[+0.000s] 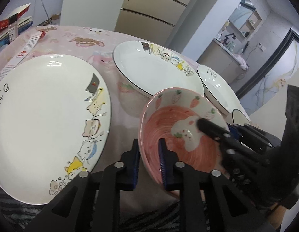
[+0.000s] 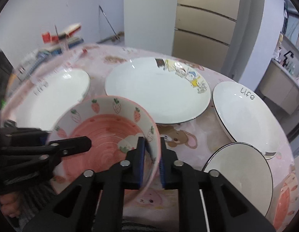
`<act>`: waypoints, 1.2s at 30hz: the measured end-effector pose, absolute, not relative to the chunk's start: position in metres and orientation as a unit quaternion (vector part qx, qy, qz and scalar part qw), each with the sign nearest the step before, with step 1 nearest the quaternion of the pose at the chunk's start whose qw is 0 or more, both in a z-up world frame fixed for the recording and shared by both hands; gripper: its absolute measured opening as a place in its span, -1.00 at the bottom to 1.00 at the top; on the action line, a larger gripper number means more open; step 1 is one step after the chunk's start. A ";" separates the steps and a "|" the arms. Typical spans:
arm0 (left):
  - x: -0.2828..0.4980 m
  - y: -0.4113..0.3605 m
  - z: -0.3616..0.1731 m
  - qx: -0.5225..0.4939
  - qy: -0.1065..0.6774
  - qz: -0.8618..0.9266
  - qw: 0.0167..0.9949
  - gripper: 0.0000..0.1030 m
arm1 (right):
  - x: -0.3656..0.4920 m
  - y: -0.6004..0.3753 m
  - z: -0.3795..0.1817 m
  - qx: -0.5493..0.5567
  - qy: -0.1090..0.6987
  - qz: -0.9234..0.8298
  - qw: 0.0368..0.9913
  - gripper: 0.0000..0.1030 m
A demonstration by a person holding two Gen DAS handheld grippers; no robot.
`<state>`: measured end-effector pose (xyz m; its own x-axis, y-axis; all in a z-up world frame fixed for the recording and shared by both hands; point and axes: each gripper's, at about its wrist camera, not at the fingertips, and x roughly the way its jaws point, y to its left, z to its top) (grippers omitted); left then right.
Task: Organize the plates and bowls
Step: 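Grasp the pink bunny bowl rim with the left tool while the right tool grips it too, then lift the pink bowl with both tools and set it into the white bowl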
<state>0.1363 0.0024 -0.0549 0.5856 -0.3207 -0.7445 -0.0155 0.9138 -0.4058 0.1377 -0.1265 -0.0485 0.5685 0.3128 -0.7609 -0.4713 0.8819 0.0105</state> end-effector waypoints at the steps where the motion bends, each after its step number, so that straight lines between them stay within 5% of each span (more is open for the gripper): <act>1: 0.134 0.004 -0.054 -0.195 0.441 -0.093 0.871 -0.68 | 0.135 -0.129 -0.045 -0.091 0.400 0.226 0.883 -0.82; 21: 0.123 -0.080 0.046 -0.088 0.319 -0.180 0.926 -0.82 | 0.091 -0.211 0.052 -0.001 0.250 0.183 0.951 -0.88; 36: 0.143 -0.141 0.011 -0.048 0.364 -0.213 0.905 -0.82 | 0.097 -0.267 0.014 0.027 0.281 0.136 0.950 -0.87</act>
<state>0.1429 -0.1410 0.0112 0.6440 -0.4195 -0.6397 0.3503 0.9051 -0.2410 0.0972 -0.2665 0.0139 0.8048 0.2743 -0.5264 -0.2439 0.9613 0.1280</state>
